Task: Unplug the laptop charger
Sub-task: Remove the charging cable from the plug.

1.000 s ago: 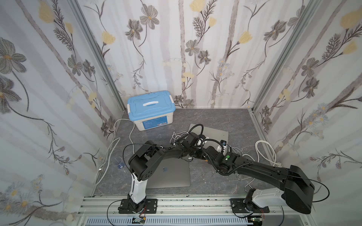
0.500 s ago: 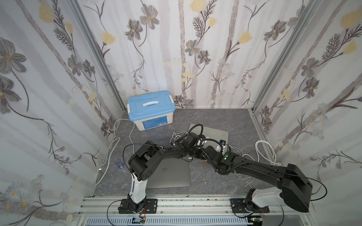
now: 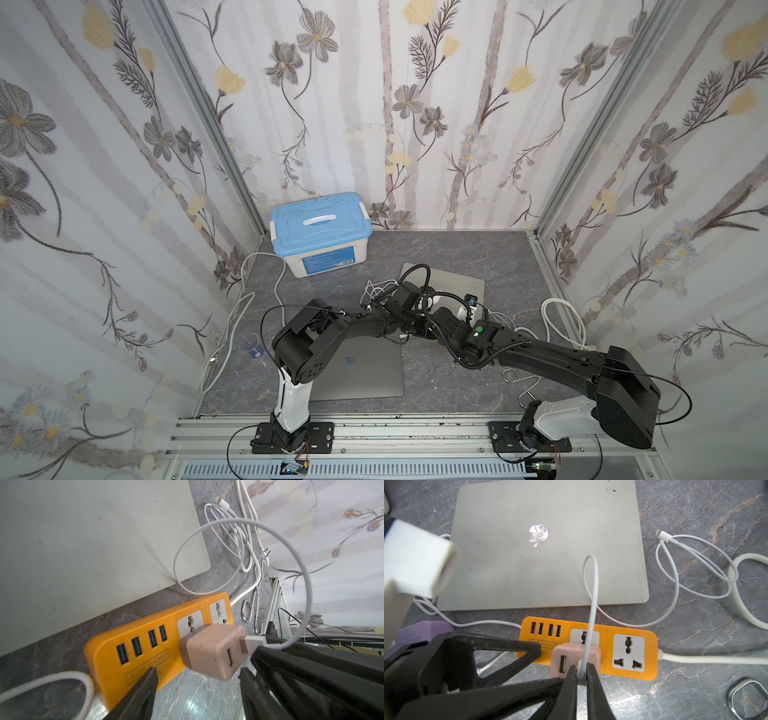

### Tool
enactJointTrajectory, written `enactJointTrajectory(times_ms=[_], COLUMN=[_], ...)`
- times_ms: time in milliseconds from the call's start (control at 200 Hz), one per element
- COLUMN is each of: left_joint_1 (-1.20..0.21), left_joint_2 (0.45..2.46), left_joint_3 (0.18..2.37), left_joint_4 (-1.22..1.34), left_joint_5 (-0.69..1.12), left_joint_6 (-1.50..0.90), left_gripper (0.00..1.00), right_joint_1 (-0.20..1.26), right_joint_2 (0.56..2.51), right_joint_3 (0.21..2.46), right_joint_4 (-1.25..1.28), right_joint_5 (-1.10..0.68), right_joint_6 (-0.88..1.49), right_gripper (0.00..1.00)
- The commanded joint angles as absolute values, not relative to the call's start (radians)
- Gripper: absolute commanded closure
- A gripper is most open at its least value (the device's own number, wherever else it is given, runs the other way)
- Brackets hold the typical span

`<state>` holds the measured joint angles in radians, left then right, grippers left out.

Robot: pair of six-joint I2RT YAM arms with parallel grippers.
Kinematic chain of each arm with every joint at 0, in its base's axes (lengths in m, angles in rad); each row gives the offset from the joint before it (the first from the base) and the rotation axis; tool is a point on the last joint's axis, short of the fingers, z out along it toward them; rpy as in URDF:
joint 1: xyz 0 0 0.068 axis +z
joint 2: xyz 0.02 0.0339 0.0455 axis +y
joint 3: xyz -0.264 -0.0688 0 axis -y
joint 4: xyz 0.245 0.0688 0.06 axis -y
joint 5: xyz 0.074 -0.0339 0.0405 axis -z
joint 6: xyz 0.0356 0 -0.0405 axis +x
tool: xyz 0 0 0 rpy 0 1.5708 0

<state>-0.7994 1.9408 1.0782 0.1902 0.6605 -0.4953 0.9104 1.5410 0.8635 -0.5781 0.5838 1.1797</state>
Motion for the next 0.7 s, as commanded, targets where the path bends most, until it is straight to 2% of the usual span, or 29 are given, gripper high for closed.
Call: enactJointTrajectory(times_ms=[0, 205, 694], left_joint_1=[-0.798, -0.798, -0.799], left_joint_2=[1.958, 1.969, 1.984], left_joint_3=[1.07, 1.083, 1.099], left_joint_4=[0.013, -0.003, -0.028], left_joint_5=[0.594, 0.585, 0.546], left_joint_6=[-0.492, -0.495, -0.542], left_gripper=[0.33, 0.33, 0.34], right_joint_1=[0.91, 0.911, 0.92], right_joint_2=[1.539, 1.534, 1.514], right_joint_3=[0.865, 0.858, 0.825], right_joint_4=[-0.563, -0.562, -0.525], right_joint_5=[0.632, 0.635, 0.628], right_joint_6=[1.183, 1.184, 1.183], right_gripper=[0.91, 0.96, 0.98])
